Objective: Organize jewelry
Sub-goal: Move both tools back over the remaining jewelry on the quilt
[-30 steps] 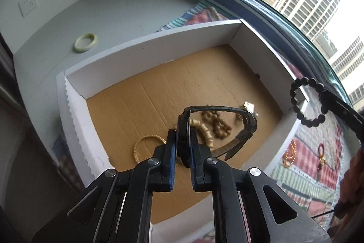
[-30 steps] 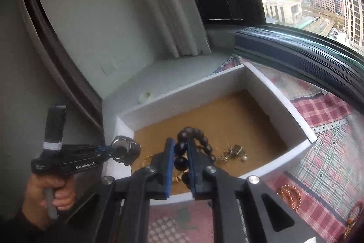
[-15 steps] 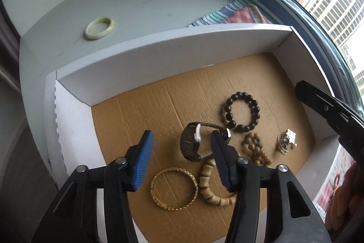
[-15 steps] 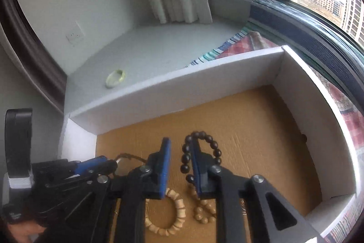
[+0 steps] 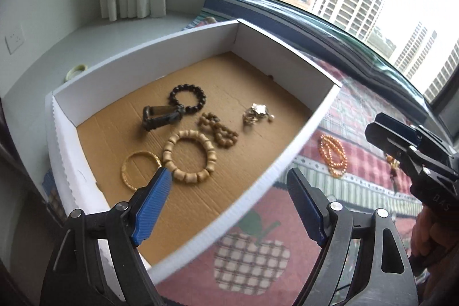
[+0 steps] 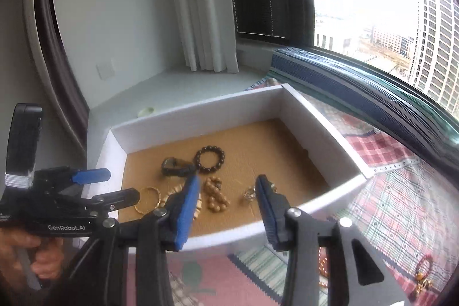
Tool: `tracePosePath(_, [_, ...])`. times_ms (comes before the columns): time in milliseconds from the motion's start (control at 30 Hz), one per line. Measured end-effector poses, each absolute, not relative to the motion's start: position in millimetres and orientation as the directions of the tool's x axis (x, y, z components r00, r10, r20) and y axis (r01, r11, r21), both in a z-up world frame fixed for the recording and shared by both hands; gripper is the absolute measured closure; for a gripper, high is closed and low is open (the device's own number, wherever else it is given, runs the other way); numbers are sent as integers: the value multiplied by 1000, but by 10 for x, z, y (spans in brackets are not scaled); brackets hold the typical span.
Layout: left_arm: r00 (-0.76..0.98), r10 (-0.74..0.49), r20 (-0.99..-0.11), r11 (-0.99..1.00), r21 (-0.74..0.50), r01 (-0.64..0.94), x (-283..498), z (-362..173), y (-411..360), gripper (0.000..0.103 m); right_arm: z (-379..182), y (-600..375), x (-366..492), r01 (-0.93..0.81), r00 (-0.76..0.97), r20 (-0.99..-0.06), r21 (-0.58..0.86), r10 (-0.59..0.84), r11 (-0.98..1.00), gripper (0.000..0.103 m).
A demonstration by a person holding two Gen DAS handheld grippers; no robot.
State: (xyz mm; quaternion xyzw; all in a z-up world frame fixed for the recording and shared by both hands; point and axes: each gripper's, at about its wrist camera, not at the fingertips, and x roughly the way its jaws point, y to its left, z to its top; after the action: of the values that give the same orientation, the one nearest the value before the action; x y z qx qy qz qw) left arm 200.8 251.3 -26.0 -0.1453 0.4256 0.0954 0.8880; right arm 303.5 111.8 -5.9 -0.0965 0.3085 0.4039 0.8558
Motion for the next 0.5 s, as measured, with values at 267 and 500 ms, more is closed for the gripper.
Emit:
tracePosePath(267, [568,-126,-813,973,-213,-90,1422,-944,1085,17,-1023,-924,2004,-475,661,-657,8,362,880,59])
tracePosePath(500, [466,-196,-863,975,-221,0,1277,-1347,246,17,-1449,-2105,1305,-232,672,-726,-17,148,972,59])
